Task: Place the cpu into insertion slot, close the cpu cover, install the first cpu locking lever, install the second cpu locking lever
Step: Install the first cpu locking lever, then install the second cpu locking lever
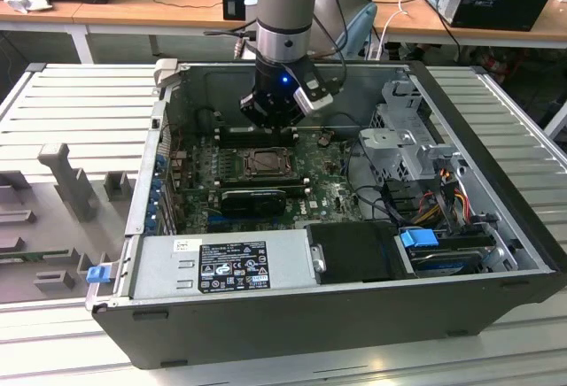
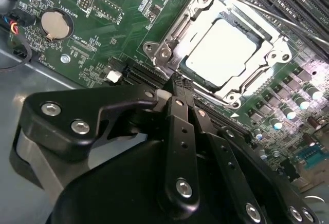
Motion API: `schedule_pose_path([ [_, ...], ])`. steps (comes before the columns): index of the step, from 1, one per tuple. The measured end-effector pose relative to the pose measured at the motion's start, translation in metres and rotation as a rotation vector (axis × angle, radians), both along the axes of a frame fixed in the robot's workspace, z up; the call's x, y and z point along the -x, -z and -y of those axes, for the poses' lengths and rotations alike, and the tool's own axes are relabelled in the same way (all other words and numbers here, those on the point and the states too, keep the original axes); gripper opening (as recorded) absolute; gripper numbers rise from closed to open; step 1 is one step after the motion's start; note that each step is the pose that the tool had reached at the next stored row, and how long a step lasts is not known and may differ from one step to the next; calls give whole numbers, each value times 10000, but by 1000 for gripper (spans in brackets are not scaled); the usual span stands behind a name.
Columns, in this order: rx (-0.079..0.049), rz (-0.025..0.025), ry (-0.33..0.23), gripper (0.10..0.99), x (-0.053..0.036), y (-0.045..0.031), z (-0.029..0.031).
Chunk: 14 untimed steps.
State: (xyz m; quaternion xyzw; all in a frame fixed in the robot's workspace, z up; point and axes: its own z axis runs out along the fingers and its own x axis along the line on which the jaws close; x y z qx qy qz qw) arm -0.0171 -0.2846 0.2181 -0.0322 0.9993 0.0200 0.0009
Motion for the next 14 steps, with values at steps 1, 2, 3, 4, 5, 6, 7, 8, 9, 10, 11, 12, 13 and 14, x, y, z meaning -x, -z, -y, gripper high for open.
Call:
schedule_pose_path([
  [1, 1, 0, 0, 106, 0, 0, 5],
  [2, 1, -1, 0, 106, 0, 0, 11],
  [3, 1, 0, 0, 106, 0, 0, 16],
  [4, 0, 0, 0, 106, 0, 0, 20],
  [5, 0, 0, 0, 106, 0, 0, 25],
  [6, 0, 0, 0, 106, 0, 0, 31],
  [7, 0, 0, 0, 106, 0, 0, 36],
  [8, 0, 0, 0, 106, 0, 0, 50],
  [9, 1, 0, -1, 106, 0, 0, 61],
  [10, 0, 0, 0, 106, 0, 0, 73],
  [11, 1, 0, -1, 106, 0, 0, 96],
  [12, 0, 0, 0, 106, 0, 0, 124],
  [13, 0, 0, 0, 106, 0, 0, 137],
  [14, -1, 0, 0, 106, 0, -1, 143],
])
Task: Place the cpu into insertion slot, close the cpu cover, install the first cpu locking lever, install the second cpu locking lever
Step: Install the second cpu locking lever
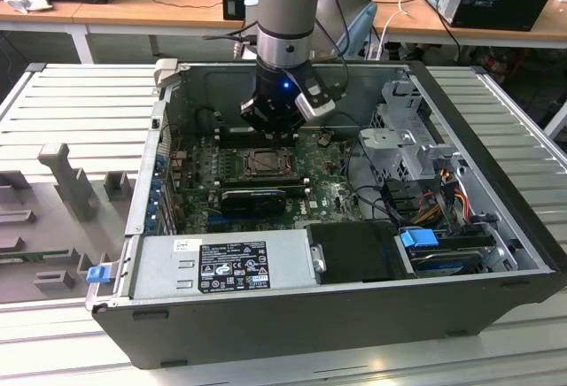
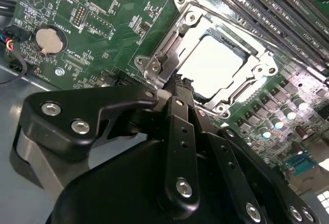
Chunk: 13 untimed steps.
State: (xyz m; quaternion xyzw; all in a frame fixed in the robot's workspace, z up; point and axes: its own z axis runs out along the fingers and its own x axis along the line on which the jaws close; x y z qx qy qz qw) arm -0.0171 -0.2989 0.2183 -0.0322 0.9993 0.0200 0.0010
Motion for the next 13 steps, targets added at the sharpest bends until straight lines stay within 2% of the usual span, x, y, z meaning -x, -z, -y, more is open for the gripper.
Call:
schedule_pose_path([
  [2, 2, -1, 1, 106, 0, -23, 11],
  [3, 3, -1, 0, 106, 0, -74, 13],
  [6, 1, 0, -1, 106, -1, -140, 16],
  [13, 3, 0, 0, 106, 0, -141, 71],
])
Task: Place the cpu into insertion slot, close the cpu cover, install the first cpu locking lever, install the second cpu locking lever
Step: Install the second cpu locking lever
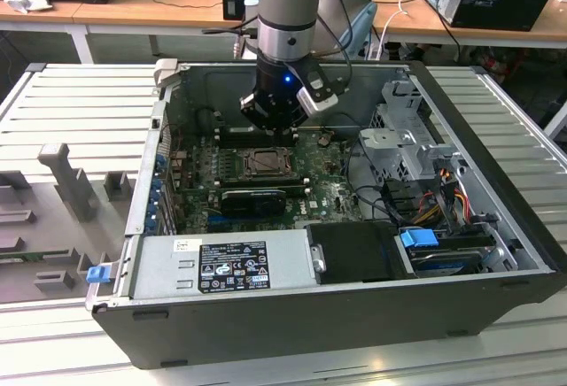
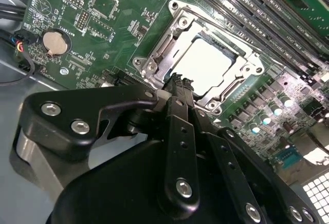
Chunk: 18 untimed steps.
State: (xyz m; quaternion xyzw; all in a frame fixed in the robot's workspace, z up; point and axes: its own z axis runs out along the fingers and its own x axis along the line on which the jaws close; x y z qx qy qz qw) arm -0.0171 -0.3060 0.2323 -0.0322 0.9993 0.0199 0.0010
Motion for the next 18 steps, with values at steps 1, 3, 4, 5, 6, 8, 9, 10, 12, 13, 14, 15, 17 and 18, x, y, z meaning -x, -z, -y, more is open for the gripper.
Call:
schedule_pose_path([
  [1, 0, 0, 0, 106, 0, 1, 8],
  [3, 0, 0, -1, 106, 0, 2, 16],
  [4, 0, 0, 0, 106, 0, 3, 22],
  [5, 2, -1, 0, 106, 0, 4, 28],
  [6, 0, 0, 1, 106, 0, 5, 31],
  [8, 0, 0, 0, 106, 0, 7, 39],
  [9, 0, 0, 0, 106, 0, 7, 42],
  [10, 0, 0, 1, 106, 0, 7, 45],
  [12, 1, 0, 1, 106, 0, 7, 47],
  [13, 3, -1, 0, 106, 0, 5, 47],
  [14, 7, -2, 0, 106, 0, 0, 48],
  [15, 6, 0, 0, 106, 0, -13, 48],
  [17, 9, 0, 0, 106, 0, -49, 49],
  [18, 11, 0, 0, 106, 0, -64, 49],
])
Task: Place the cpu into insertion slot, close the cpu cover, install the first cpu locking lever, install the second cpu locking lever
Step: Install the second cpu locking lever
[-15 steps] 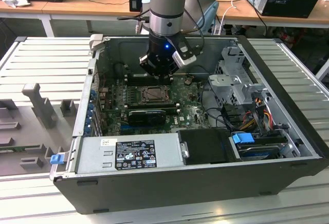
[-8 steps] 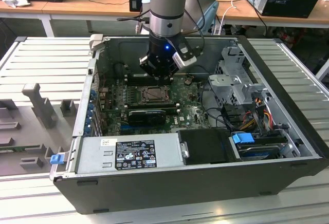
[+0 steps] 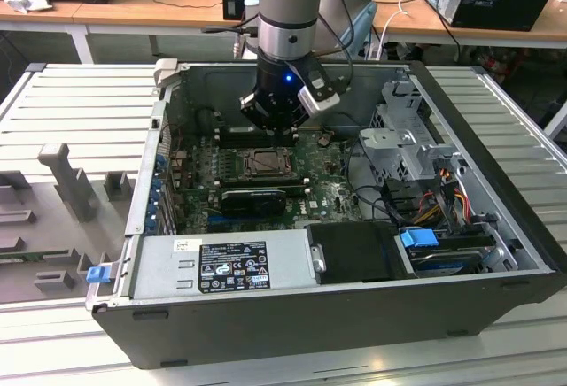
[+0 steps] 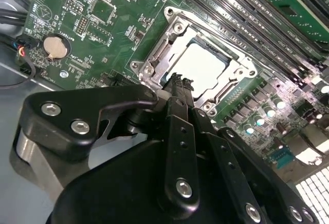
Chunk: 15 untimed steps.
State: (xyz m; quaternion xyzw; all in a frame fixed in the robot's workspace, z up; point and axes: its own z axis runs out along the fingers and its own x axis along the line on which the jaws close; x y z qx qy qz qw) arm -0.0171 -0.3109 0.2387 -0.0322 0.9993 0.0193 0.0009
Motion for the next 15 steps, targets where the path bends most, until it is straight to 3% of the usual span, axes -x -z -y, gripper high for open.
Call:
schedule_pose_path([
  [2, 0, 0, -1, 106, 0, -47, 2],
  [8, 0, 0, 0, 106, 0, -51, 48],
  [12, 0, 0, 0, 106, 0, -51, 120],
  [15, 1, 0, 1, 106, 0, -63, 130],
])
